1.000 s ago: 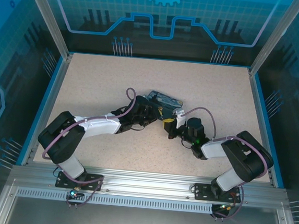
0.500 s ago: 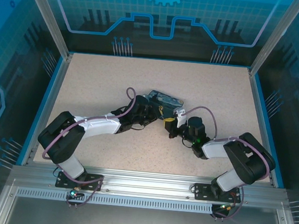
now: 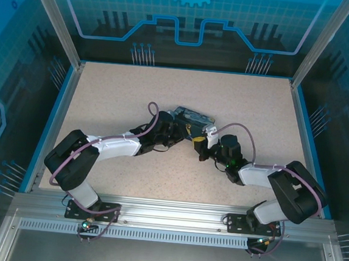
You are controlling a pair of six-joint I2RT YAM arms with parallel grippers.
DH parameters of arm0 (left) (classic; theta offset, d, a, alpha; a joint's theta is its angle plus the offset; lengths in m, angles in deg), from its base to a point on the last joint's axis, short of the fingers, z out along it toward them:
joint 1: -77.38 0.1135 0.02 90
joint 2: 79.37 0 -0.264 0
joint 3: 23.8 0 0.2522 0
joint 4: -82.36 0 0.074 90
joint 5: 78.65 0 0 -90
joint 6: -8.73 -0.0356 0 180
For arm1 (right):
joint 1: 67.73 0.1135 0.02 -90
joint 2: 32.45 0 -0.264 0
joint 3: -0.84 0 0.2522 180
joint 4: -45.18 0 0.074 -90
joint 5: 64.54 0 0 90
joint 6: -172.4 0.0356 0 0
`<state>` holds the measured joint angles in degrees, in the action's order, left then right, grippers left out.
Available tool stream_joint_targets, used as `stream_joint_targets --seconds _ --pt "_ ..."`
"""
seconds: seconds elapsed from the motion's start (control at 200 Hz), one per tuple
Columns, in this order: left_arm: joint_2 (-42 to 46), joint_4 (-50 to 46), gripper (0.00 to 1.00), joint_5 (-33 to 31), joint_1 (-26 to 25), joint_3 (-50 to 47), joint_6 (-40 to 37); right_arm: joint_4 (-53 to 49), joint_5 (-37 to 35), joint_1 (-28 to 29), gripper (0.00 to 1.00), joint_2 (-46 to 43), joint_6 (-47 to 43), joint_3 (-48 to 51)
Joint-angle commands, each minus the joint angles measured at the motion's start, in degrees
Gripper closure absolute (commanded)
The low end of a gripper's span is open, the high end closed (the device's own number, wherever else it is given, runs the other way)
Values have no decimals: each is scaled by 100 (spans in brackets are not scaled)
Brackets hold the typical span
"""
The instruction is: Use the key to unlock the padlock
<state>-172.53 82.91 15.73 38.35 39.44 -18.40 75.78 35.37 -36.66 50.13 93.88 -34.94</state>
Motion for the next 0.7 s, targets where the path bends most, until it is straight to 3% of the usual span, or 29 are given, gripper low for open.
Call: stream_joint_targets --seconds 0.0,0.375,0.695 --pt "-170 -224 100 626 -145 139 -195 539 60 37 100 -336 -332 -443" --pt "-105 -55 100 576 -122 126 -8 677 -146 193 100 -13 -271 -266" --pt "-13 94 100 368 -62 -12 200 191 -513 -165 100 -1197 118 425"
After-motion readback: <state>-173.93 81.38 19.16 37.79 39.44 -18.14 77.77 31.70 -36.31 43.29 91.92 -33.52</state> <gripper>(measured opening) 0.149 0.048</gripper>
